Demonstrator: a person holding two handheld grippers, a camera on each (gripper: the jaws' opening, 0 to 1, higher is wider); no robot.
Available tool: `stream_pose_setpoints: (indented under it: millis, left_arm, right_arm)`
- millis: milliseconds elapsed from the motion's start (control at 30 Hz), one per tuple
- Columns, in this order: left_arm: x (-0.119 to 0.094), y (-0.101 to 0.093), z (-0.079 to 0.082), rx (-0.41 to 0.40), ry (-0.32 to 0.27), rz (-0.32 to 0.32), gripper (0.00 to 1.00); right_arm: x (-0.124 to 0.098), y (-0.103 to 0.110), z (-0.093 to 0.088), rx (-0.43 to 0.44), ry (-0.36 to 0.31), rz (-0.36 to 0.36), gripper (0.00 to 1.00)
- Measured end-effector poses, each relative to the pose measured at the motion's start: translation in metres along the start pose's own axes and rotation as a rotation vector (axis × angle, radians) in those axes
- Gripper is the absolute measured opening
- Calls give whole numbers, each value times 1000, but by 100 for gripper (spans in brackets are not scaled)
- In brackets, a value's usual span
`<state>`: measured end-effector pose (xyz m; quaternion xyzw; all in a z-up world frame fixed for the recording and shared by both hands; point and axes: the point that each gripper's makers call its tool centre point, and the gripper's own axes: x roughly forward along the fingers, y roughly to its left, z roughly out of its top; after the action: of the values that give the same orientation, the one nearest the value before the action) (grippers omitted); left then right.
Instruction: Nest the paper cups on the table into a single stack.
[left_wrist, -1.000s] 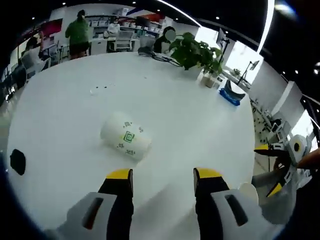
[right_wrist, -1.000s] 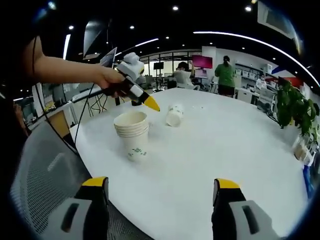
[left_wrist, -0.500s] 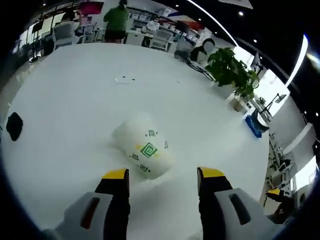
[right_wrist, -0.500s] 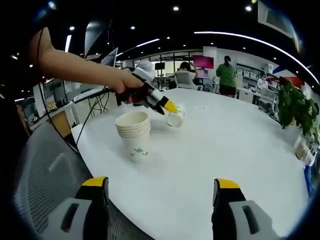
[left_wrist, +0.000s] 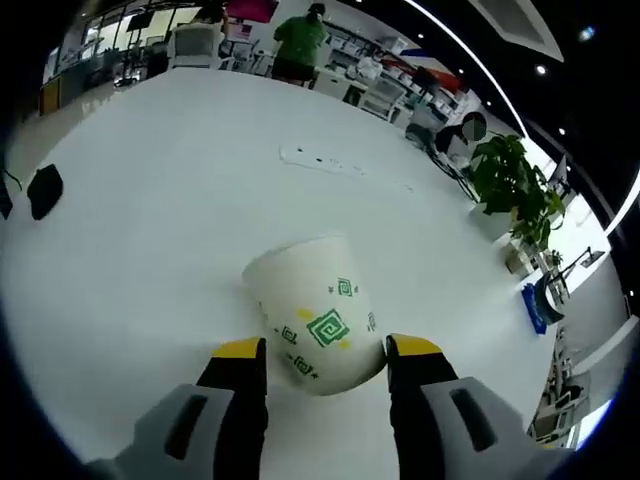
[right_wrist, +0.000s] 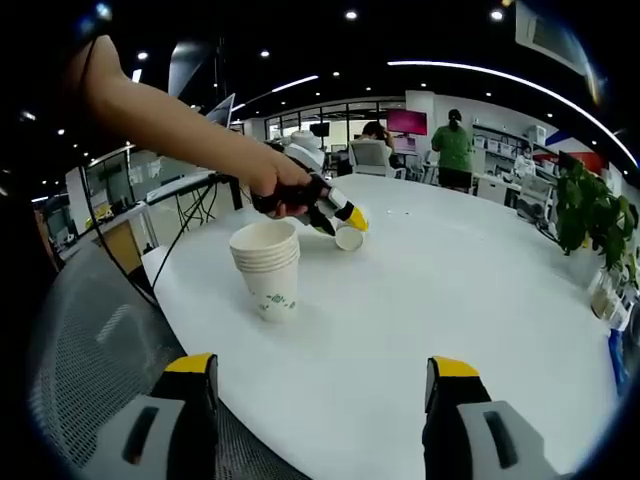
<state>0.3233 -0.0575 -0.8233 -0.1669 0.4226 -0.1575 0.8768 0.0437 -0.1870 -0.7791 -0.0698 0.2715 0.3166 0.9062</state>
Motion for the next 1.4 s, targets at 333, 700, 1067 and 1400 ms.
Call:
stream_pose_setpoints:
  millis: [333, 700, 1067, 1400]
  left_arm:
    - [5, 3, -2, 16, -2, -12, 36]
    - [-6, 10, 7, 42, -31, -30, 35]
    - [-38, 4, 13, 43, -80, -87, 35]
    - [-73, 0, 12, 80, -112, -149, 34]
  right_arm:
    - [0, -1, 0, 2, 2, -1, 85]
    - [-1, 1, 1, -7, -4, 1, 85]
    - [-2, 1, 3, -27, -14, -8, 86]
    - [-1, 4, 6, -84, -8, -16, 86]
